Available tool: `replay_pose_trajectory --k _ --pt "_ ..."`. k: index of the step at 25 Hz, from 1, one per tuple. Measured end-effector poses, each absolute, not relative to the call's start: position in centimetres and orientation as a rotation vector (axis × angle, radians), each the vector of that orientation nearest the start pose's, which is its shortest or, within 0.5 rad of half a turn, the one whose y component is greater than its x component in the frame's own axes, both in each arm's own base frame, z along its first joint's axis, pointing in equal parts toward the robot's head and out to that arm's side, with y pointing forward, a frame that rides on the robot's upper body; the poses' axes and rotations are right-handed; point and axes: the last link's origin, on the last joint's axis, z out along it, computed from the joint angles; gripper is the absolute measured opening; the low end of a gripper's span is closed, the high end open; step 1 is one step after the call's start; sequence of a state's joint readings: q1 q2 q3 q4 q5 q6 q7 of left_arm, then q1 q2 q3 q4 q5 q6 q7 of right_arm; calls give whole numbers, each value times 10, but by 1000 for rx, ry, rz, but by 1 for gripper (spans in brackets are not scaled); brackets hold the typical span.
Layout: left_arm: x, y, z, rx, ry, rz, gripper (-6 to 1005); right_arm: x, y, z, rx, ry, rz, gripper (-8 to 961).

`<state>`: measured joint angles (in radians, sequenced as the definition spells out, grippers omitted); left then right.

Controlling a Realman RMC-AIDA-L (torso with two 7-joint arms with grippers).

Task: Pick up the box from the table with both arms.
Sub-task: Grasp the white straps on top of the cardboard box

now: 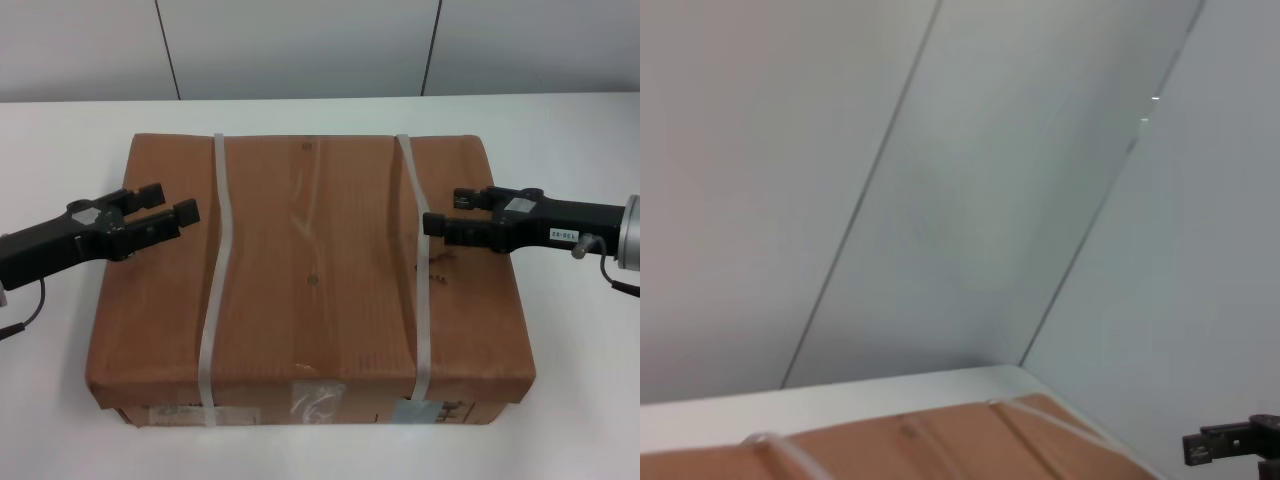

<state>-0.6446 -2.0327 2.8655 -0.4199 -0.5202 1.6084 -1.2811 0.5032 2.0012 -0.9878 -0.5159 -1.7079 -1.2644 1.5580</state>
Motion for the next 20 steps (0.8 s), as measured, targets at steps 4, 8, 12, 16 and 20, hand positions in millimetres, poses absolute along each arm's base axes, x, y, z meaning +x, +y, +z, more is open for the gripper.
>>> replay_pose_trajectory --k 4,8,12,16,20 --pt "-308 328 9 -2372 -1043 -870 802 296 353 -11 -2440 1114 618 868" --pt "-311 332 0 -2341 -1100 -848 802 303 357 -12 -2381 1184 582 868" --pt "-309 336 -7 -2347 -1117 -827 801 303 358 -18 -2373 1210 568 867" --pt "-305 339 -11 -2359 -1120 -825 801 301 358 -21 -2381 1210 569 867" --pt "-304 339 -13 -2357 -1135 -830 801 300 357 -22 -2387 1213 580 867"
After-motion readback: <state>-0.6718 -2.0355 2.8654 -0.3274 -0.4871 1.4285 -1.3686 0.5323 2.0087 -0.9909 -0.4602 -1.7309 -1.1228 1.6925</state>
